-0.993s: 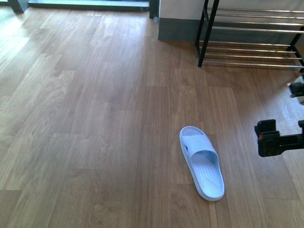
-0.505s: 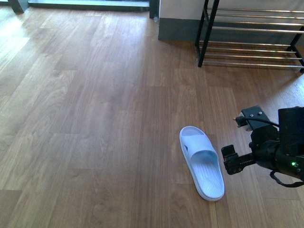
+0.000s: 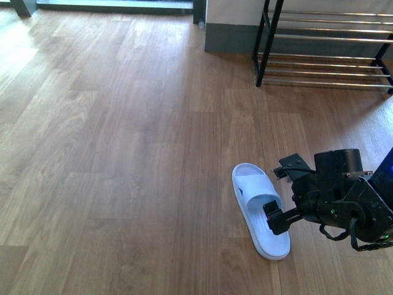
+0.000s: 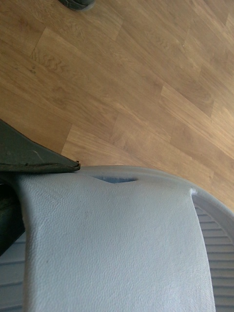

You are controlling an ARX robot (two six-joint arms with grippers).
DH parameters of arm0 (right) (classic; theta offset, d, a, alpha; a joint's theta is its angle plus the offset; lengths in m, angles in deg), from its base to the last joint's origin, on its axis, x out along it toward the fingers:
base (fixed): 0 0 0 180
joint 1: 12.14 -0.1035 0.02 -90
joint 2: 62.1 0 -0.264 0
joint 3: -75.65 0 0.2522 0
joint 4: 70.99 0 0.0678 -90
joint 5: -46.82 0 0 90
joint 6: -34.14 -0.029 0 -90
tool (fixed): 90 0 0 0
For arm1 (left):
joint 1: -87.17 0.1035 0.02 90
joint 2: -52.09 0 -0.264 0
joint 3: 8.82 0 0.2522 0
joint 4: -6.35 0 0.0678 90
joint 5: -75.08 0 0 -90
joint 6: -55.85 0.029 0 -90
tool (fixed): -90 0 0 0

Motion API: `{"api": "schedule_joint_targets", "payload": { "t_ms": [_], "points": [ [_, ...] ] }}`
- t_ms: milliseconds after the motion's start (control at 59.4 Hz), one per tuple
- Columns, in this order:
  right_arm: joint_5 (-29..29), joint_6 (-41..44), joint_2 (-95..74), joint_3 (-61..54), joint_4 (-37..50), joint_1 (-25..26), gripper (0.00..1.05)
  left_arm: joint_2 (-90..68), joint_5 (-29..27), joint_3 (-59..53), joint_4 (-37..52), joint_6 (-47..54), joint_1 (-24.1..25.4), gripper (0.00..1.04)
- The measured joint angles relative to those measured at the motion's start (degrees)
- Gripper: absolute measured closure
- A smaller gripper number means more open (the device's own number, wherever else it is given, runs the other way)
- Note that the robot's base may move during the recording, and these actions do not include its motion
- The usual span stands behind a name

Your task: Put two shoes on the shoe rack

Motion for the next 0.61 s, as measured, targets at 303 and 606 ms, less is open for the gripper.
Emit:
{"api": "schedule_joint_targets", "payload": {
  "t_ms": [303,606],
  "points": [
    [-0.4,-3.1,-1.4,3.8,-2.1,-0.9,0.09,0.0,0.0,0.0,0.0,0.0,0.0,1.03],
    [-0.6,-3.6,-1.9,7.2,-5.1,-1.5,0.09,0.0,0.0,0.0,0.0,0.0,0.0,1.03]
  ]
}}
